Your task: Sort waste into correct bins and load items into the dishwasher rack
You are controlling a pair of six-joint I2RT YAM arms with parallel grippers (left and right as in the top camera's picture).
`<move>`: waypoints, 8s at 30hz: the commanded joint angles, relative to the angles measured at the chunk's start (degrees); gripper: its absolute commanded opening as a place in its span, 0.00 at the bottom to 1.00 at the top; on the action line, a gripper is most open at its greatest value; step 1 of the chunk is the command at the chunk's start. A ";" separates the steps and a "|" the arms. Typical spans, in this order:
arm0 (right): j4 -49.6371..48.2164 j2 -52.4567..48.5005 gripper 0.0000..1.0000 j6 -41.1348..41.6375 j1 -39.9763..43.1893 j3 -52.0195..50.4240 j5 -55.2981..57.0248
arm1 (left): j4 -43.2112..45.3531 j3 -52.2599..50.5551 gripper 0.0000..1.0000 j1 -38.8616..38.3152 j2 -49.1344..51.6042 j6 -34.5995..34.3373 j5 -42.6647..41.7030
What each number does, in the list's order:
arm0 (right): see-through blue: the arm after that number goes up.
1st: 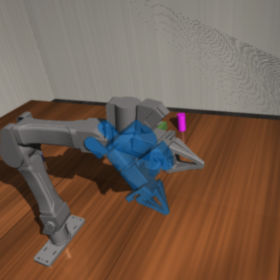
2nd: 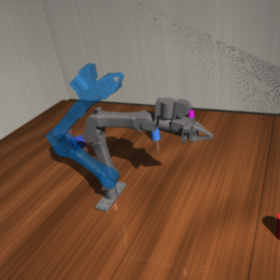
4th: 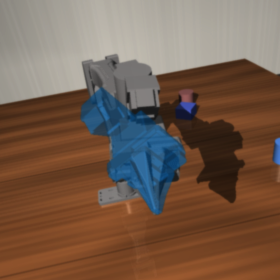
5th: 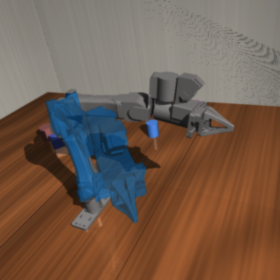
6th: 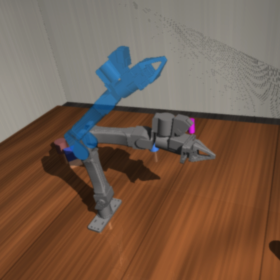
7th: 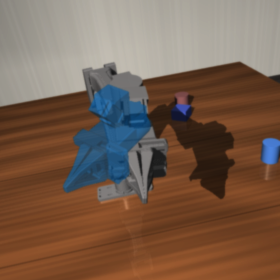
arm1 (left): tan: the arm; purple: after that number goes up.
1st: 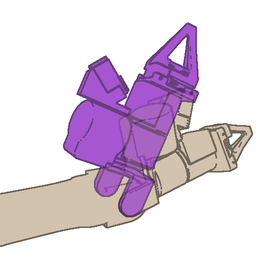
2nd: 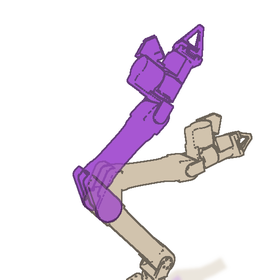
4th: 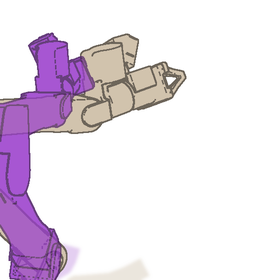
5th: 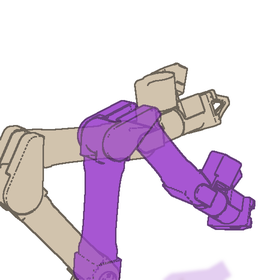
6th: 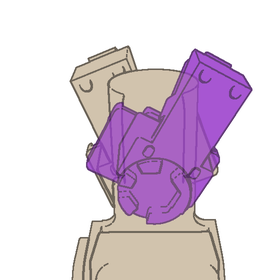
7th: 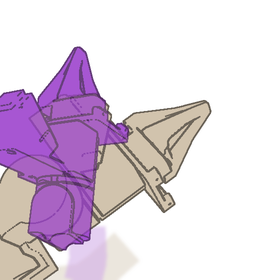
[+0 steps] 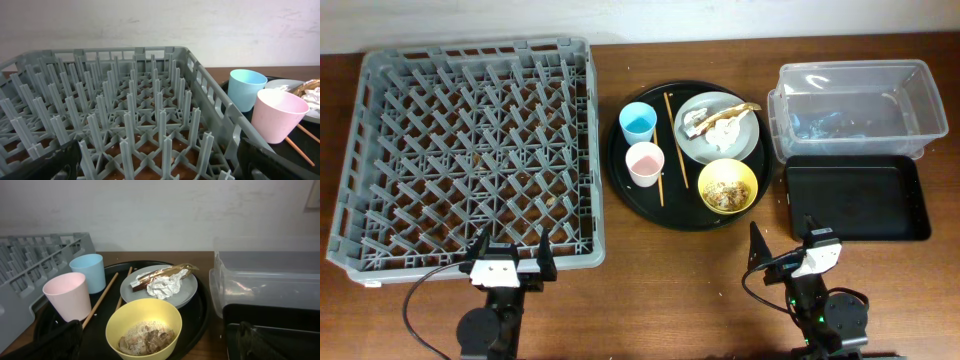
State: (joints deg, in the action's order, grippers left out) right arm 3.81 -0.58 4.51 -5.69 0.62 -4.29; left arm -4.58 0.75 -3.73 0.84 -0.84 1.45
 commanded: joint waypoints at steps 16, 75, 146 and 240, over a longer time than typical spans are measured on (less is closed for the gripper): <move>0.26 0.39 0.98 0.37 -0.33 -0.31 0.28 | -0.22 -0.22 0.99 0.04 -0.48 0.48 -0.66; -3.72 0.39 0.98 0.35 -0.28 -0.31 1.62 | -0.22 -0.22 0.99 0.04 -0.48 0.48 -0.66; 40.87 -134.62 0.04 38.51 -6.64 108.13 15.04 | -0.22 -0.22 0.99 0.04 -0.48 0.48 -0.66; 72.83 -97.72 0.04 5.55 -9.25 96.30 -4.33 | -0.22 -0.22 0.99 0.04 -0.48 0.48 -0.66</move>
State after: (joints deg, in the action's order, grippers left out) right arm 73.93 -105.30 11.94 -20.12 95.46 -5.23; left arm -4.60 0.75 -3.73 0.64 -0.84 1.43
